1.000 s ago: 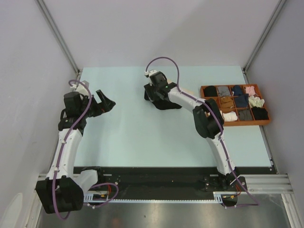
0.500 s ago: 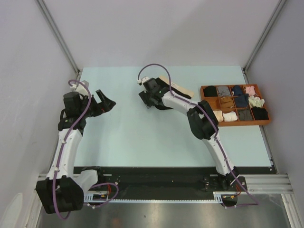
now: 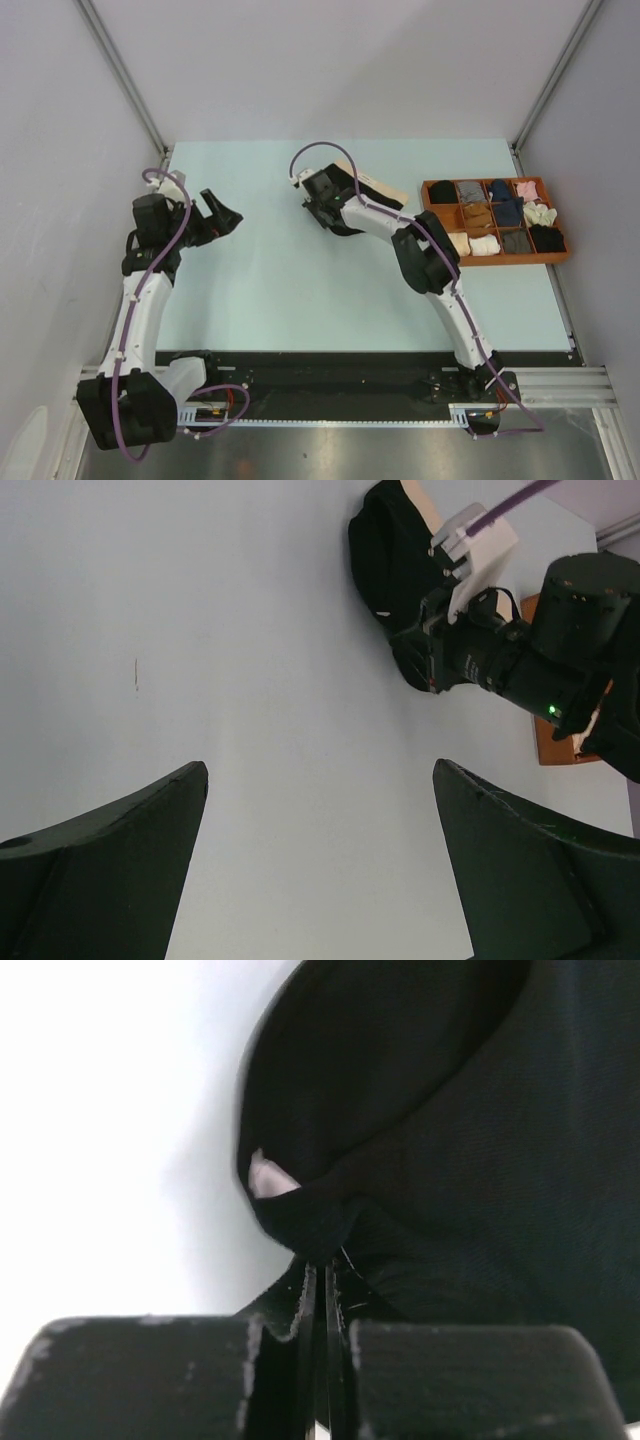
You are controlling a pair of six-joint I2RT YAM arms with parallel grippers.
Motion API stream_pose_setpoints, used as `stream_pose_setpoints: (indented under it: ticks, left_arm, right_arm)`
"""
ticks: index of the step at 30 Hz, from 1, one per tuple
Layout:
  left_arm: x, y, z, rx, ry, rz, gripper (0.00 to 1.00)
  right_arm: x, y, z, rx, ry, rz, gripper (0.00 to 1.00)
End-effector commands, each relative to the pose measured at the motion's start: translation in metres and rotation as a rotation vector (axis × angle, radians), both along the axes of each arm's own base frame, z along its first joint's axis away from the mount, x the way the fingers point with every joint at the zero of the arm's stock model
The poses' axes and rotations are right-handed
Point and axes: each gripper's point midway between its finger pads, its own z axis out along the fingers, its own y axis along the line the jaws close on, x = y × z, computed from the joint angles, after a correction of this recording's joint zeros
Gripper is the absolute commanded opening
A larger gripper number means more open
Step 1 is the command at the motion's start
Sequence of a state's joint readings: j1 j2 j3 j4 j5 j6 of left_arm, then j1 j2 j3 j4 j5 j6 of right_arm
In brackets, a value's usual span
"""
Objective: Roll the underwear
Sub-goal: Move the underwear to the center of the board.
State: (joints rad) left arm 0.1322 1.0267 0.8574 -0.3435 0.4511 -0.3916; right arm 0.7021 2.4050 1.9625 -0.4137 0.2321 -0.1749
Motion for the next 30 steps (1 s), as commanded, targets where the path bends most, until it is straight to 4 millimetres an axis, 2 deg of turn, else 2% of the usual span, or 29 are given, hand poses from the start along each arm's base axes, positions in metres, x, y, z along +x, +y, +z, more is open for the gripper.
stream_pose_setpoints:
  ticks: [1,2,3,5,6,7,8,9,10,13,14,15,17,18,21,22,23,24,27,28,30]
  left_arm:
    - [0.001,0.008,-0.005,0.006,0.016,0.041,1.0]
    - [0.003,0.012,-0.01,0.018,0.032,0.065,1.0]
    - [0.002,0.013,-0.011,0.022,0.04,0.071,1.0]
    - [0.0,0.016,-0.018,0.027,0.067,0.09,1.0]
    - [-0.002,0.015,-0.023,0.028,0.081,0.096,1.0]
    - [-0.004,0.014,-0.026,0.021,0.095,0.099,1.0]
    - [-0.005,0.012,-0.029,0.02,0.101,0.099,1.0]
    - [-0.009,0.006,-0.033,0.022,0.113,0.089,1.0]
    - [-0.011,0.002,-0.036,0.019,0.122,0.089,1.0]
    - [-0.019,-0.01,-0.044,0.026,0.146,0.082,1.0]
    - [-0.021,-0.012,-0.047,0.023,0.154,0.088,1.0]
    - [-0.027,-0.021,-0.055,0.018,0.174,0.062,1.0]
    - [-0.03,-0.024,-0.064,-0.001,0.193,0.081,1.0]
    - [-0.034,-0.028,-0.078,-0.002,0.22,0.08,1.0]
    - [-0.037,-0.04,-0.101,-0.012,0.271,0.075,0.98]
    - [-0.034,-0.043,-0.105,-0.005,0.265,0.082,0.98]
    - [-0.033,-0.042,-0.118,0.025,0.296,0.093,0.97]
    - [-0.034,-0.051,-0.123,0.039,0.305,0.068,0.97]
    - [-0.033,-0.06,-0.142,0.067,0.347,0.051,0.93]
    - [-0.033,-0.06,-0.146,0.077,0.352,0.053,0.92]
    - [-0.029,-0.057,-0.156,0.112,0.367,0.076,0.89]
  right_arm:
    - [-0.042,0.007,0.032,-0.015,-0.006,0.087,0.0]
    - [-0.053,0.006,0.033,-0.016,0.002,0.096,0.0]
    - [-0.074,-0.001,0.034,-0.029,0.02,0.115,0.0]
    - [-0.107,0.009,0.035,-0.022,0.03,0.167,0.0]
    - [-0.123,0.009,0.044,-0.01,0.03,0.18,0.0]
    - [-0.151,0.012,0.032,-0.036,0.068,0.214,0.0]
    - [-0.165,0.013,0.029,-0.044,0.088,0.222,0.0]
    - [-0.183,0.011,0.024,-0.058,0.128,0.213,0.0]
    - [-0.212,0.018,0.021,-0.076,0.143,0.255,0.0]
    - [-0.256,0.027,0.017,-0.087,0.169,0.275,0.0]
    - [-0.278,0.034,0.018,-0.085,0.176,0.309,0.0]
    - [-0.291,0.035,0.019,-0.093,0.187,0.324,0.0]
    - [-0.315,0.039,0.025,-0.091,0.198,0.351,0.0]
    - [-0.322,0.035,0.027,-0.108,0.208,0.356,0.0]
    - [-0.341,0.026,0.033,-0.13,0.222,0.373,0.03]
    - [-0.343,0.022,0.033,-0.136,0.227,0.374,0.06]
    - [-0.346,0.019,0.033,-0.136,0.236,0.375,0.07]
    - [-0.346,0.009,0.03,-0.154,0.24,0.367,0.09]
    - [-0.34,-0.009,0.03,-0.179,0.245,0.356,0.31]
    - [-0.339,-0.012,0.032,-0.178,0.247,0.359,0.45]
    - [-0.343,-0.014,0.045,-0.153,0.262,0.392,0.54]
